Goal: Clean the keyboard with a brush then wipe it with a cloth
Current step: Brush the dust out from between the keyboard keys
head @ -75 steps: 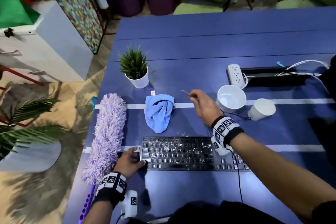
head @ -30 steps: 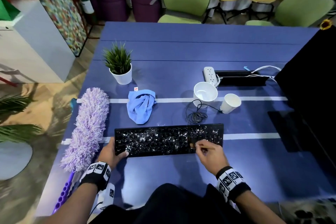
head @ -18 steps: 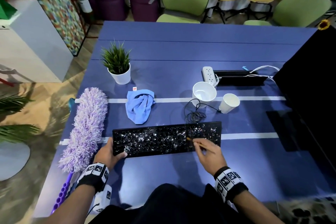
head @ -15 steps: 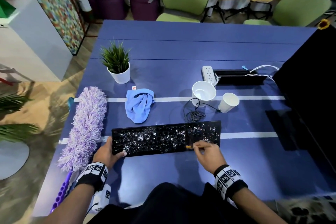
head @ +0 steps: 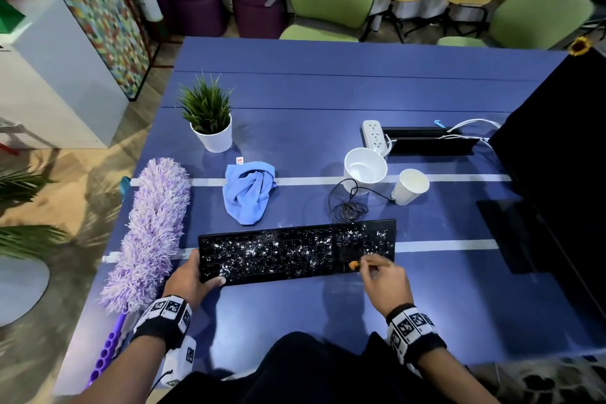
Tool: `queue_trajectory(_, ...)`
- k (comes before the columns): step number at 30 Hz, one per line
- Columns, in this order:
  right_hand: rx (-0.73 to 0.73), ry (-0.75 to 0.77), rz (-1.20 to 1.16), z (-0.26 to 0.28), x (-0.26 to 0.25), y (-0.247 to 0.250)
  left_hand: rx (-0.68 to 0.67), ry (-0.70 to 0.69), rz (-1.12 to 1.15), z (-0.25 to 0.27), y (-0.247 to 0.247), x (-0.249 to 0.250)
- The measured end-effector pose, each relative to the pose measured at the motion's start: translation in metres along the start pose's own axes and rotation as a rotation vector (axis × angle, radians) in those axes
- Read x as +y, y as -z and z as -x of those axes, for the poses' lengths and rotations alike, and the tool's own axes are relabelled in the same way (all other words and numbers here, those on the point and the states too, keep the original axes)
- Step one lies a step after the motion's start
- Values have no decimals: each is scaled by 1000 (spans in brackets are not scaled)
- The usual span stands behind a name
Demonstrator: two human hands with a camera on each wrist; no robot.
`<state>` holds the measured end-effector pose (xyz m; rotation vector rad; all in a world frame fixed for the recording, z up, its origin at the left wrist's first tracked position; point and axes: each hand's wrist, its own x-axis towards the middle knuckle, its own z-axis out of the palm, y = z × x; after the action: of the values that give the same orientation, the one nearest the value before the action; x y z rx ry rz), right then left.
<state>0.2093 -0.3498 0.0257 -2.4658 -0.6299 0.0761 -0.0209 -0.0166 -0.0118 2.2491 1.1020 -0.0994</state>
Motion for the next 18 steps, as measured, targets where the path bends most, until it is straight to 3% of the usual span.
queue_trajectory(2,-47,-4,-62,-2,-2,0,7,4,2,1,0,1)
queue_trajectory(6,-277,80,-208,0,-8,-1,-6,-1,0,1,1,2)
queue_trajectory(10,-156,12,-173,-3,0,9,-11,5,1,-1,1,-1)
queue_trajectory(13,-74,106,-227,-3,-7,18,-24,11,-8,-2,2,-2)
queue_trajectory(18,-175,112,-212,-1,-6,3,-20,11,-20,0,2,-1)
